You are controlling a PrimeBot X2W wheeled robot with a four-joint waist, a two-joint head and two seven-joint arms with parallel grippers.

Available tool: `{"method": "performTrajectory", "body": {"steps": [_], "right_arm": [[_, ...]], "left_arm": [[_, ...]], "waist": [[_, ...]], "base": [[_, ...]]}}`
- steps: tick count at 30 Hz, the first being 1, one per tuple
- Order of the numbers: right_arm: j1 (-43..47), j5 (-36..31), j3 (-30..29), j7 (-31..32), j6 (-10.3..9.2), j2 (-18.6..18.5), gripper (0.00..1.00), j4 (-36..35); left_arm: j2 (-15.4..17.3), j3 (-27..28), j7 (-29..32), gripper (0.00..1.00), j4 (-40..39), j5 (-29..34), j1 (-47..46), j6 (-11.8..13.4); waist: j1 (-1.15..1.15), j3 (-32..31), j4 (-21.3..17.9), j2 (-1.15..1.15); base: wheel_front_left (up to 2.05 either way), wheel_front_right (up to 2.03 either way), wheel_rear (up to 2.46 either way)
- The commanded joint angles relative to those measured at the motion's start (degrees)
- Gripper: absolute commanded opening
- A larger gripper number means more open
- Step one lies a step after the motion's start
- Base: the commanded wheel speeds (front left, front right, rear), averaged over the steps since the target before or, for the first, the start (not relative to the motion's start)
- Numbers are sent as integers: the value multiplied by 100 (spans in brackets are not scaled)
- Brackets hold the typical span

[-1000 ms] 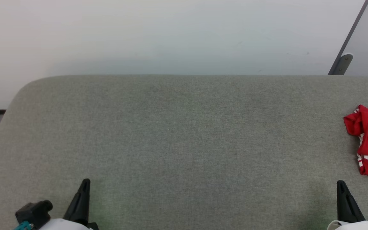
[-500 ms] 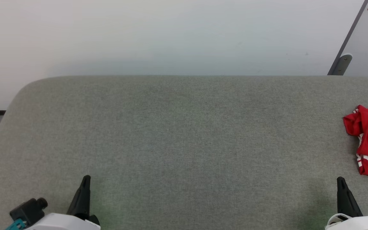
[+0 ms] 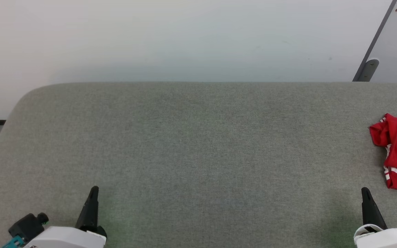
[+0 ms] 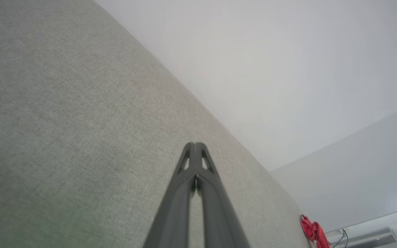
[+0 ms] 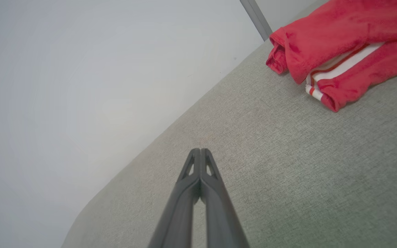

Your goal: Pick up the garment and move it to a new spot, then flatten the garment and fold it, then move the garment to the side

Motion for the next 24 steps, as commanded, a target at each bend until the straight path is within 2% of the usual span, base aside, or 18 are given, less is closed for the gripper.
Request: {"method": "performTrajectory", "body": {"steps": [1, 24], "right_arm": [[-156, 179, 15, 35, -3, -27, 0, -49], [-300, 1812, 61, 422, -5, -32, 0, 3]], "left_arm": [[13, 56, 40, 0, -73, -138, -144, -1], [-278, 278, 440, 0, -75, -1328, -251, -2]], "waist": [[0, -1, -1, 0], [0, -24, -17, 0]], "base": [[0, 0, 0], [0, 0, 0]]}}
